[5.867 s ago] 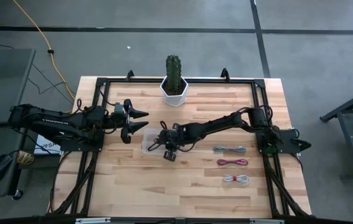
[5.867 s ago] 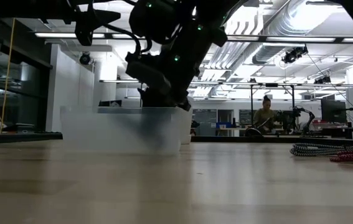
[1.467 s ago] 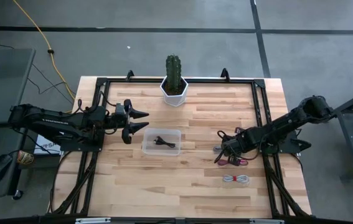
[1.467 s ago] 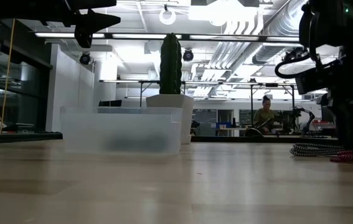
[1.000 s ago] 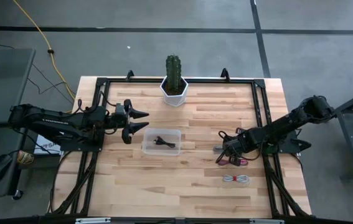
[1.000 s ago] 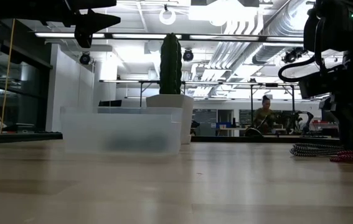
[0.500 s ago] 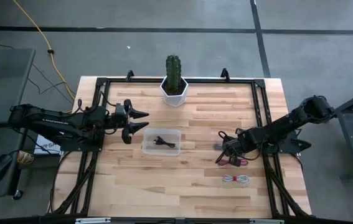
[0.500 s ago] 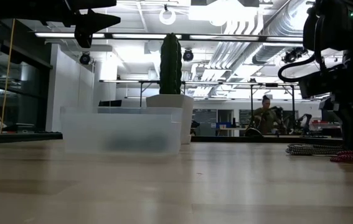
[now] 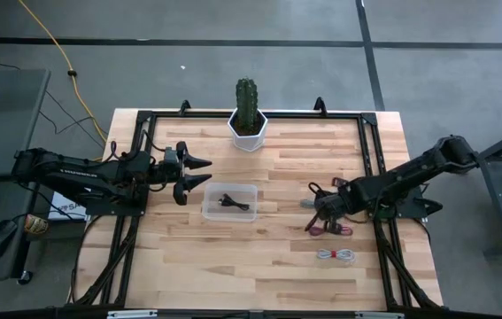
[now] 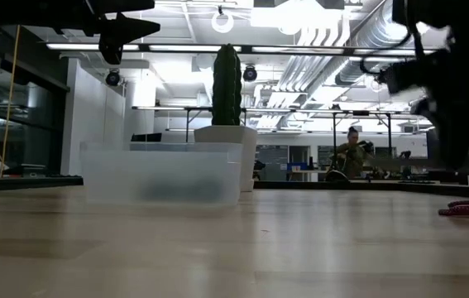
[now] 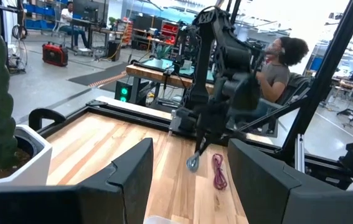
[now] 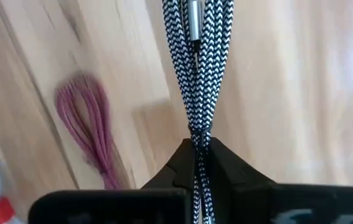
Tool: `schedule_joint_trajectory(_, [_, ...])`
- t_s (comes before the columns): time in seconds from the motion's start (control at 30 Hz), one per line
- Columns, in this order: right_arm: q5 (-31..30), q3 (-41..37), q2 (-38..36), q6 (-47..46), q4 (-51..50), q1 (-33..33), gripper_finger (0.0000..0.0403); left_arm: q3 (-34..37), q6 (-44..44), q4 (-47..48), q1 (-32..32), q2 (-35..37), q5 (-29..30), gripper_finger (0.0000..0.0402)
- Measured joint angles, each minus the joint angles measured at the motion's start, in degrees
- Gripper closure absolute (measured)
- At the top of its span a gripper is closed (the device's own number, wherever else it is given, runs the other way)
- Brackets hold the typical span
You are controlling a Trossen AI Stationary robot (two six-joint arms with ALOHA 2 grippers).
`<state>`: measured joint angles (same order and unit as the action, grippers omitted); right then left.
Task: Pick and place USB-C Cables
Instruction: Put the black and white charger cable into the transparent bin
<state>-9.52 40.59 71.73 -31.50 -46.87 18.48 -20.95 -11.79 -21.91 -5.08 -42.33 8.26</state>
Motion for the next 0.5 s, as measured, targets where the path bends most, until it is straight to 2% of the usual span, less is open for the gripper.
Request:
schedule_joint_trajectory(0.13, [-7.4,-1.0,-3.0,5.6,11.9,0.0,0.0401,0.0,0.0,0.2,0.0,0.0,-0.3,0.0213])
schedule_joint_trajectory(0.23, [-12.4,-4.6,-3.5,13.2,27.3,-0.6,0.0401,0.0,0.0,0.2,0.0,0.0,-0.3,0.0213])
schedule_joint_trajectory(0.4, [-14.1,-13.4,-2.2,23.5,58.5,-5.4,0.0402,0.0,0.0,-0.2,0.0,0.0,-0.3,0.0213])
schedule_joint_trajectory(0.5, [-12.5,-17.2,-0.2,26.9,77.8,-8.9,0.0402,0.0,-0.1,-0.3,0.0,0.0,-0.3,0.0213])
